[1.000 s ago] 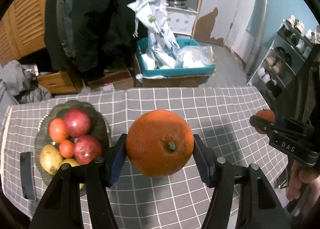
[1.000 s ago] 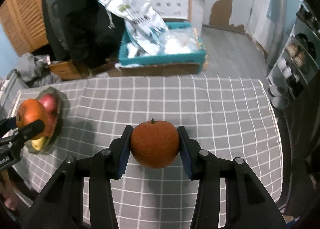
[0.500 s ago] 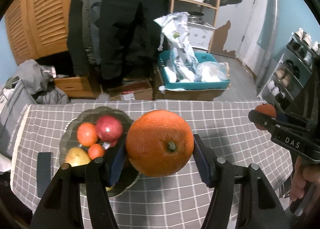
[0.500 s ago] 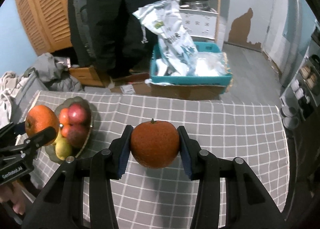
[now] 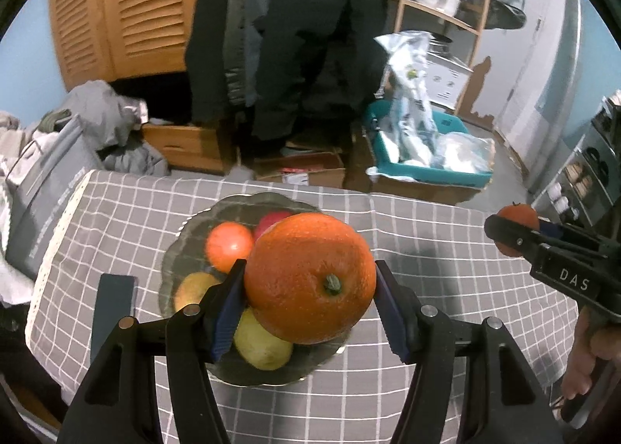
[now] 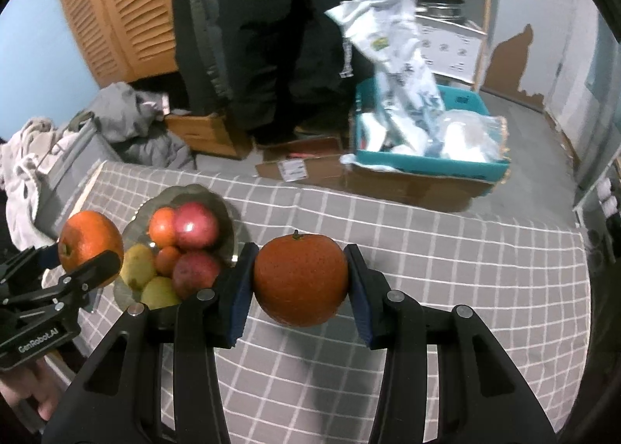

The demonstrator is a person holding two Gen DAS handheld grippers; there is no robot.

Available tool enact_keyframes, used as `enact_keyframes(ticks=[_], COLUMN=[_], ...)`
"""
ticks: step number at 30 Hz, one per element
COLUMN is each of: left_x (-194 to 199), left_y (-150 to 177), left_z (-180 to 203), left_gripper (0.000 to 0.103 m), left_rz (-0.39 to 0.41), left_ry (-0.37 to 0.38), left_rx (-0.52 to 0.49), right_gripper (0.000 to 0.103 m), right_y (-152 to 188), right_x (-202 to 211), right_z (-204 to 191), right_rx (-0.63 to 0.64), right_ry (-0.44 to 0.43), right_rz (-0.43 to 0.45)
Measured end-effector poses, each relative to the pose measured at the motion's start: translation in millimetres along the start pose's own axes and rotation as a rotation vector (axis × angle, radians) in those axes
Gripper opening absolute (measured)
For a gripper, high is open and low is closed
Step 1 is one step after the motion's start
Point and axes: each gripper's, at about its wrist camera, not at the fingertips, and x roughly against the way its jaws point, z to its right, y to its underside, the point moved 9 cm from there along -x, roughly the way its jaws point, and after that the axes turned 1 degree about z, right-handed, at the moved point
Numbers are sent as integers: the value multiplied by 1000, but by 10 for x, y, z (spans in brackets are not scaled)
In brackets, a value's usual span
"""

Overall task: Organize fruits
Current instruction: 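Carry both oranges over the green glass bowl with both tools, then lower both oranges into the bowl and open both tools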

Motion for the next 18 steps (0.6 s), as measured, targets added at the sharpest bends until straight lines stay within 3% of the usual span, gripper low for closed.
enact_keyframes(ticks=[10, 18], left_x=[-290, -606], left_y=[127, 263], left_z=[-458, -664], left_gripper=[64, 64], left_rz=[-49, -116], left_ry=[-20, -16], left_rx=[57, 96], right_gripper=[43, 43], right_y=[-57, -5], right_x=[-439, -779], right_z=[-538, -755], right_rx=[57, 70], right_ry=[-65, -95], right_rz=[-61, -112])
